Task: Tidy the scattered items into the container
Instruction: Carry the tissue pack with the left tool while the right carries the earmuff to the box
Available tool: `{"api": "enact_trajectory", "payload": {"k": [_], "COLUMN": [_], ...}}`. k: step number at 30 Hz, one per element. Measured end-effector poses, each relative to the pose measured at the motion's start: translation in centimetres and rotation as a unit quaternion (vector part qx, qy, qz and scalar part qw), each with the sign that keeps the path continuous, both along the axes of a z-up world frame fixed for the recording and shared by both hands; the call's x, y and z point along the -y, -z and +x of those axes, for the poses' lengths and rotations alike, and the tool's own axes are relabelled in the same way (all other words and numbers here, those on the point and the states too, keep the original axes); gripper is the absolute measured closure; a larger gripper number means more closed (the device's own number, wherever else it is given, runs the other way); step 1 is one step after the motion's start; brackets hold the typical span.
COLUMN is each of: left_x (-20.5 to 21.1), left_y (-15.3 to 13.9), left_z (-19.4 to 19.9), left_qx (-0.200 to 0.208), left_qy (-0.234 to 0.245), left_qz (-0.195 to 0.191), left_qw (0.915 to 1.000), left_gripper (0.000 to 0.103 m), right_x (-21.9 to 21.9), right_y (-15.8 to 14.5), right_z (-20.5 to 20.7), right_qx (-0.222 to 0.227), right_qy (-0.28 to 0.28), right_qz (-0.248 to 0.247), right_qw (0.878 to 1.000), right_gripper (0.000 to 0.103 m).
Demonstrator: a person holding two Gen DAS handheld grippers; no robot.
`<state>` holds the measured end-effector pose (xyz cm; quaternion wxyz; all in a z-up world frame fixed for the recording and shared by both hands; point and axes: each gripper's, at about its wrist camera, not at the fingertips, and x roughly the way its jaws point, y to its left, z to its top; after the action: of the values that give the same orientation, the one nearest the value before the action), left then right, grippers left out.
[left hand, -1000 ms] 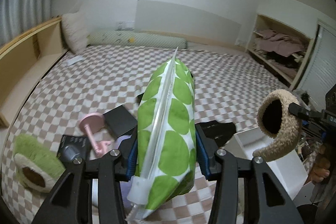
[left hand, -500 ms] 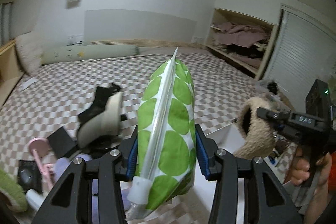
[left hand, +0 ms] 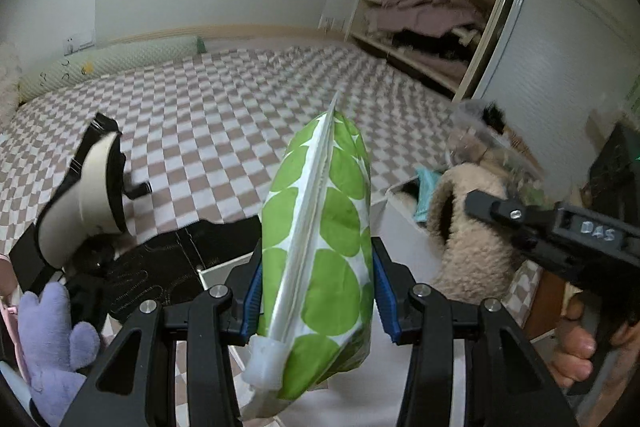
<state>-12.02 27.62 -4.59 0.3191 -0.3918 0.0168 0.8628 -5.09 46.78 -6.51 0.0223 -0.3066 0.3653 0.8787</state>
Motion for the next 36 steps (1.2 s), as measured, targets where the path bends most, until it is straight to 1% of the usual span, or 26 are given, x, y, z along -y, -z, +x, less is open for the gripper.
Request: {"api": "enact_trajectory", "payload": {"k": [5,9,12,15,17,21,24,26,27,28,30,36], "left_x": [-1.0,-0.7,-0.6,-0.9,-1.3,-1.6,-1.1,-0.7,-0.4,-0.2,0.4,1.9], "left_y": [2.5,4.3,5.4,5.9,6.4,7.5,7.9,7.9,7.9,7.7,7.2,6.2], "left_z": [-1.4,-2.5,-2.9,-2.8,-2.6,-2.5,-2.7,-2.7,-2.6,-2.5,-2.4,-2.6], "left_qx": [0.011,0.027,0.042,0.040,0.041,0.050,0.063,0.058,0.052,0.045,0.031,0.023], "left_qy": [-0.027,-0.048,-0.045,-0.041,-0.036,-0.029,-0.033,-0.031,-0.031,-0.032,-0.035,-0.042], "left_qz": [-0.045,-0.070,-0.070,-0.076,-0.086,-0.108,-0.101,-0.102,-0.106,-0.109,-0.112,-0.101], "left_qw": [0.9986,0.9961,0.9957,0.9955,0.9948,0.9925,0.9924,0.9926,0.9925,0.9925,0.9926,0.9937], "left_gripper": [0.056,0.056,0.056,0.056,0.056,0.056,0.052,0.049,0.045,0.039,0.032,0.032], "right_x": [-0.6,-0.3,0.1,0.8,1.1,1.5,2.1,2.4,2.8,3.1,3.6,5.0], "right_y": [1.0,1.5,1.7,1.8,1.6,0.5,0.3,0.7,1.0,1.3,2.0,3.5], "right_z": [-0.2,-1.0,-1.5,-1.8,-1.8,-1.4,-1.5,-1.8,-2.1,-2.4,-3.0,-4.5], "right_qx": [0.027,0.039,0.047,0.053,0.051,0.025,0.015,0.021,0.029,0.039,0.059,0.103], "right_qy": [0.006,0.001,-0.005,-0.010,-0.011,-0.019,-0.035,-0.050,-0.057,-0.063,-0.074,-0.090], "right_qz": [0.014,0.021,0.028,0.037,0.042,0.044,0.032,0.023,0.022,0.026,0.035,0.053], "right_qw": [1.000,0.999,0.998,0.998,0.998,0.999,0.999,0.998,0.998,0.997,0.995,0.989], "right_gripper": [0.087,0.087,0.087,0.087,0.087,0.087,0.087,0.087,0.087,0.087,0.087,0.087]}}
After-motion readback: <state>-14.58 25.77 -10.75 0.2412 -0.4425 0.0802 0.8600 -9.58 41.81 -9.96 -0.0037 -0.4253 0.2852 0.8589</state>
